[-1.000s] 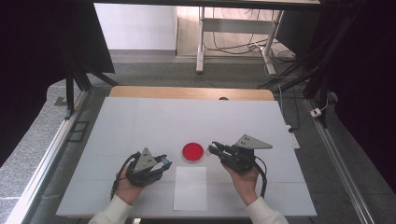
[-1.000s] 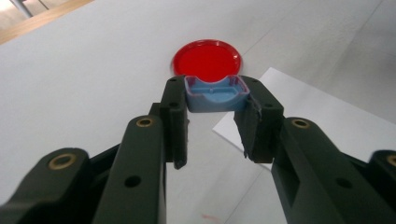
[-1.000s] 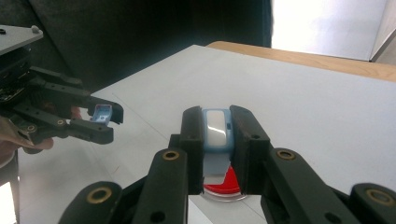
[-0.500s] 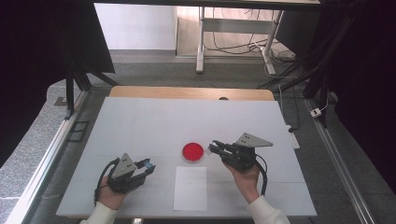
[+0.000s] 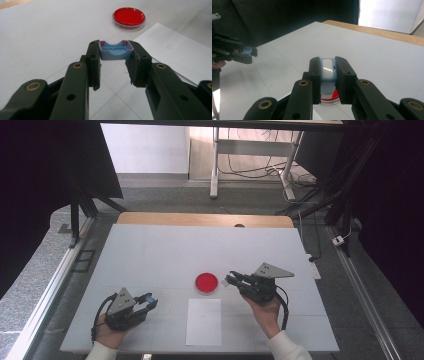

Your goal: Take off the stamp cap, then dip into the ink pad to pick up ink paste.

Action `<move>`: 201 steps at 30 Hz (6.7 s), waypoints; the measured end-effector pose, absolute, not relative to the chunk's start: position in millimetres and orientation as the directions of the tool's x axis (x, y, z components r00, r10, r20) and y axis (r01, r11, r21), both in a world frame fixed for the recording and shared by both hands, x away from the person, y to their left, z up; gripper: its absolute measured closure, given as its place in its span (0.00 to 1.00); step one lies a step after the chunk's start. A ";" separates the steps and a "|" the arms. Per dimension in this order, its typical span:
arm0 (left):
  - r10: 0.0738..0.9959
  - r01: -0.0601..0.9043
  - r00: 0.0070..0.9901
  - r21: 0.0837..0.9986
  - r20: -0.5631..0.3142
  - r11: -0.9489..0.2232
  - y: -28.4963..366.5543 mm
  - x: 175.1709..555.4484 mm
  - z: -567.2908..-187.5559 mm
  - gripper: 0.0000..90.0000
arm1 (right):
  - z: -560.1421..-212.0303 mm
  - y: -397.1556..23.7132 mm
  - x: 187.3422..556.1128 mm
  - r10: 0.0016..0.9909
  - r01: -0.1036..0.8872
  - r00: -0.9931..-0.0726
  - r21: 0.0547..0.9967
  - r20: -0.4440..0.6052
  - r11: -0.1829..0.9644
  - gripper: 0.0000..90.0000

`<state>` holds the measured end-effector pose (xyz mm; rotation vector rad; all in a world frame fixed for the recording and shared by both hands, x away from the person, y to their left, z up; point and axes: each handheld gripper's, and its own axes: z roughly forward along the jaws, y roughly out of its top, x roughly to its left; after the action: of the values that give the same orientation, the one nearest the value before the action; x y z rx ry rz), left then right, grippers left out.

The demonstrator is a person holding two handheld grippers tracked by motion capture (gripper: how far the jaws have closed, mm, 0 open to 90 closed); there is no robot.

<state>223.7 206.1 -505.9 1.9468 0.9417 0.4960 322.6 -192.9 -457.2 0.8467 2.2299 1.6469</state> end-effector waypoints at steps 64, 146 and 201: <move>0.783 0.433 0.621 0.845 -0.029 -0.312 210.9 223.7 -510.7 0.72 | -483.4 -120.0 375.8 0.539 0.329 -0.841 0.828 0.039 0.453 0.83; 0.782 0.434 0.622 0.843 -0.025 -0.318 207.6 222.1 -513.1 0.72 | -502.1 -107.3 382.3 0.544 0.346 -0.839 0.773 0.001 0.532 0.84; 0.783 0.442 0.621 0.839 -0.033 -0.316 210.0 223.8 -514.4 0.72 | -495.5 -100.6 374.4 0.488 0.311 -0.873 0.770 0.000 0.556 0.84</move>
<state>223.8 210.0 -514.4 1.9584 0.9677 0.4851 374.4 -100.6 -495.5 0.6718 2.5775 1.2127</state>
